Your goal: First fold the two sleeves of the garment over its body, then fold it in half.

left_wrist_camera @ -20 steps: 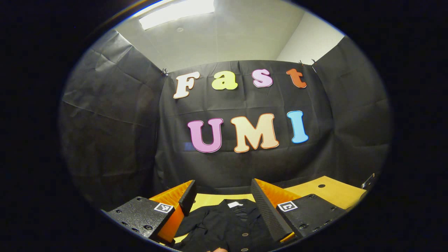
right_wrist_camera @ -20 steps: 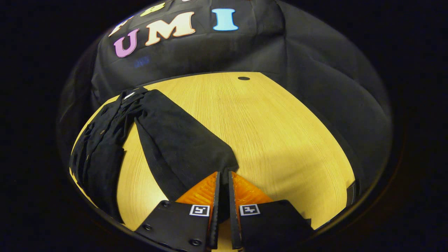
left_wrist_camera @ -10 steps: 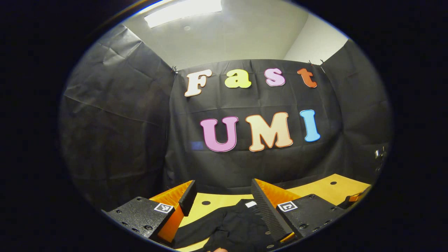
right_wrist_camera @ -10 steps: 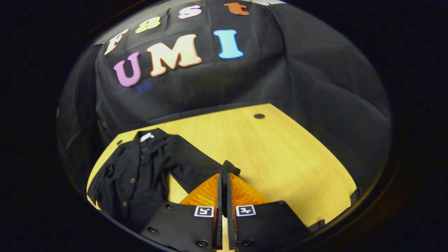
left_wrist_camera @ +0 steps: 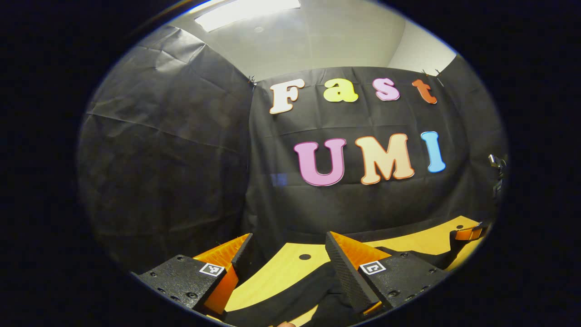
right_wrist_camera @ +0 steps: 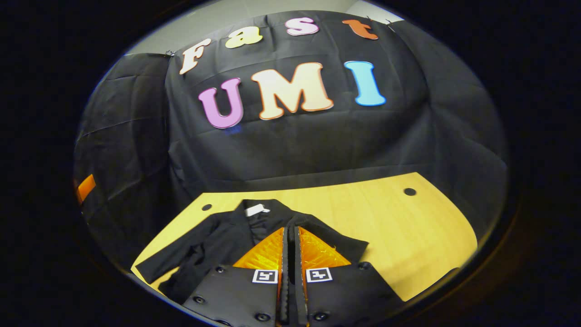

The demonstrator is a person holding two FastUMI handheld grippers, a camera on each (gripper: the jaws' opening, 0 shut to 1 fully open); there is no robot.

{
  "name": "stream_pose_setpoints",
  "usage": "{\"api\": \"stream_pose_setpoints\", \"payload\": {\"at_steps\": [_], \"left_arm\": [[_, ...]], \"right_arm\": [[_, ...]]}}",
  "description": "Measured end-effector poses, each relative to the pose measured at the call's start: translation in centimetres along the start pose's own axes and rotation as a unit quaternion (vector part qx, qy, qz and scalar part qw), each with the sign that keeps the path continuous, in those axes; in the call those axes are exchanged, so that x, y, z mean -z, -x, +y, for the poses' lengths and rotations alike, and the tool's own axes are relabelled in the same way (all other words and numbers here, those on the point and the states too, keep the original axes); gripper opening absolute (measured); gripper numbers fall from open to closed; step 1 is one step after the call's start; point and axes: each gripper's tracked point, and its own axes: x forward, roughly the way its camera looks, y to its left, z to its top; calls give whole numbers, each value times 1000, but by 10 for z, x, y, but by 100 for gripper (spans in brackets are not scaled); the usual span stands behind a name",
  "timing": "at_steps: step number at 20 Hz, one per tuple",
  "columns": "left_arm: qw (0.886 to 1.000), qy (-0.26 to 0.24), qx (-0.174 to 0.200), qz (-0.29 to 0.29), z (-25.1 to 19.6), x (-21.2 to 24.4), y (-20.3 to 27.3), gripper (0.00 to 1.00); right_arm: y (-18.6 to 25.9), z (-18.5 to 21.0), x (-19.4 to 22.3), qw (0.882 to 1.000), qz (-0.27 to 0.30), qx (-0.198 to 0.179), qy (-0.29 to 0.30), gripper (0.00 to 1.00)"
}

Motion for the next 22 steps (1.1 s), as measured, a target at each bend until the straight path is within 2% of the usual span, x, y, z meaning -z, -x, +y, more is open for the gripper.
{"api": "stream_pose_setpoints", "payload": {"at_steps": [4, 6, 8, 9, 11, 17, 18, 20, 22], "left_arm": [[999, -2, -20, 26, 41, 23, -7, 92], [999, -3, -27, 41, 58, 38, -12, 95], [998, -5, -34, 50, 74, 48, -17, 93], [998, -9, -37, 55, 82, 54, -20, 95], [997, -12, -38, 64, 92, 66, -25, 93], [994, -9, -43, 103, 119, 104, -37, 96], [993, -6, -46, 112, 120, 109, -39, 93], [990, 0, -53, 134, 125, 123, -37, 93], [987, 10, -57, 149, 131, 138, -33, 94]], "right_arm": [[-28, 62, -4, 999, -2, -35, 23, 8], [-44, 91, -4, 998, -1, -48, 34, 8], [-58, 116, -1, 998, 2, -56, 41, 11], [-65, 127, 0, 997, 2, -58, 45, 9], [-82, 151, 5, 996, 4, -62, 57, 9], [-130, 199, 34, 993, 35, -64, 87, 8], [-134, 203, 36, 993, 39, -64, 92, 8], [-137, 214, 38, 993, 39, -71, 84, 12], [-133, 210, 26, 994, 22, -59, 88, 68]]}}
